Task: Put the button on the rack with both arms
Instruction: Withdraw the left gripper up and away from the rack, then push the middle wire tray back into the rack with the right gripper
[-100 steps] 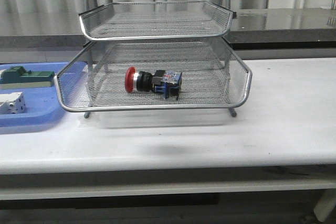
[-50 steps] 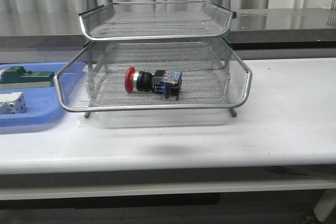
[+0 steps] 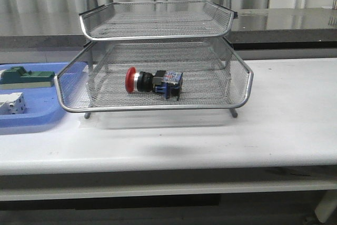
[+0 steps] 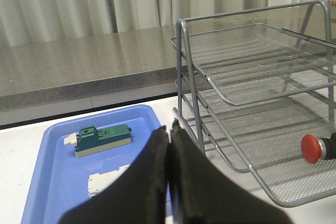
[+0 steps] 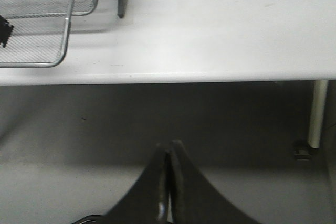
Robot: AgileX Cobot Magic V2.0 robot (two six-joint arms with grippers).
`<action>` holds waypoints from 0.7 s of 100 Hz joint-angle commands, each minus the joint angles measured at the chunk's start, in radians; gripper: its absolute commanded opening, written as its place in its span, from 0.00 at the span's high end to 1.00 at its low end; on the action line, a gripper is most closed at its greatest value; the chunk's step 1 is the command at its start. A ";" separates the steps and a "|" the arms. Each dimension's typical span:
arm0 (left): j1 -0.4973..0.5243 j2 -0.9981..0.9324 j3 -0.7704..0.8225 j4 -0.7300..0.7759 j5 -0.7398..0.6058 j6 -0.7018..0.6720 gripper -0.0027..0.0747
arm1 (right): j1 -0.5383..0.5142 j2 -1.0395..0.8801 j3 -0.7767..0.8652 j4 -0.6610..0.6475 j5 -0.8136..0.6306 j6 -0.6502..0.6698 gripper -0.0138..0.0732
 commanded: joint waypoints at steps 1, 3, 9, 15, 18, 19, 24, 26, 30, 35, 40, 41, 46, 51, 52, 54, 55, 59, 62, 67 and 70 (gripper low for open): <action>0.000 0.008 -0.026 -0.014 -0.083 -0.012 0.99 | 0.000 0.031 -0.034 0.067 -0.069 0.001 0.92; 0.000 0.008 -0.026 -0.014 -0.083 -0.012 0.99 | 0.000 0.042 -0.034 0.081 -0.069 0.000 0.92; 0.000 0.008 -0.026 -0.014 -0.083 -0.012 0.99 | 0.000 0.073 -0.034 0.126 -0.072 -0.022 0.92; 0.000 0.008 -0.026 -0.014 -0.083 -0.012 0.99 | 0.000 0.113 -0.034 0.168 -0.081 -0.056 0.92; 0.000 0.008 -0.026 -0.014 -0.083 -0.012 0.99 | 0.000 0.131 -0.034 0.201 -0.090 -0.078 0.92; 0.000 0.008 -0.026 -0.014 -0.083 -0.012 0.99 | 0.000 0.135 -0.034 0.208 -0.096 -0.084 0.92; 0.000 0.008 -0.026 -0.014 -0.083 -0.012 0.99 | 0.000 0.168 -0.034 0.261 -0.117 -0.118 0.92; 0.000 0.008 -0.026 -0.014 -0.083 -0.012 0.99 | 0.000 0.176 -0.034 0.283 -0.128 -0.132 0.92; 0.000 0.008 -0.026 -0.014 -0.083 -0.012 0.99 | 0.000 0.198 -0.034 0.326 -0.144 -0.157 0.92; 0.000 0.008 -0.026 -0.014 -0.083 -0.012 0.99 | 0.001 0.227 -0.034 0.366 -0.169 -0.185 0.92; 0.000 0.008 -0.026 -0.014 -0.083 -0.012 0.99 | 0.001 0.258 -0.034 0.399 -0.184 -0.211 0.92; 0.000 0.008 -0.026 -0.014 -0.083 -0.012 0.99 | 0.001 0.268 -0.034 0.403 -0.185 -0.214 0.92; 0.000 0.008 -0.026 -0.014 -0.083 -0.012 0.99 | 0.002 0.302 -0.034 0.429 -0.191 -0.227 0.92; 0.000 0.008 -0.026 -0.014 -0.083 -0.012 0.99 | 0.007 0.337 -0.034 0.437 -0.192 -0.234 0.92; 0.000 0.008 -0.026 -0.014 -0.083 -0.012 0.99 | 0.009 0.347 -0.034 0.437 -0.194 -0.235 0.92; 0.000 0.008 -0.026 -0.014 -0.083 -0.012 0.99 | 0.015 0.357 -0.034 0.437 -0.195 -0.237 0.92; 0.000 0.008 -0.026 -0.014 -0.083 -0.012 0.99 | 0.018 0.367 -0.034 0.437 -0.195 -0.238 0.92; 0.000 0.008 -0.026 -0.014 -0.083 -0.012 0.99 | 0.037 0.396 -0.034 0.437 -0.199 -0.241 0.92; 0.000 0.008 -0.026 -0.014 -0.083 -0.012 0.99 | 0.054 0.414 -0.034 0.437 -0.205 -0.242 0.92; 0.000 0.008 -0.026 -0.014 -0.083 -0.012 0.99 | 0.095 0.446 -0.034 0.437 -0.222 -0.242 0.92; 0.000 0.008 -0.026 -0.014 -0.083 -0.012 0.99 | 0.118 0.465 -0.034 0.437 -0.235 -0.242 0.92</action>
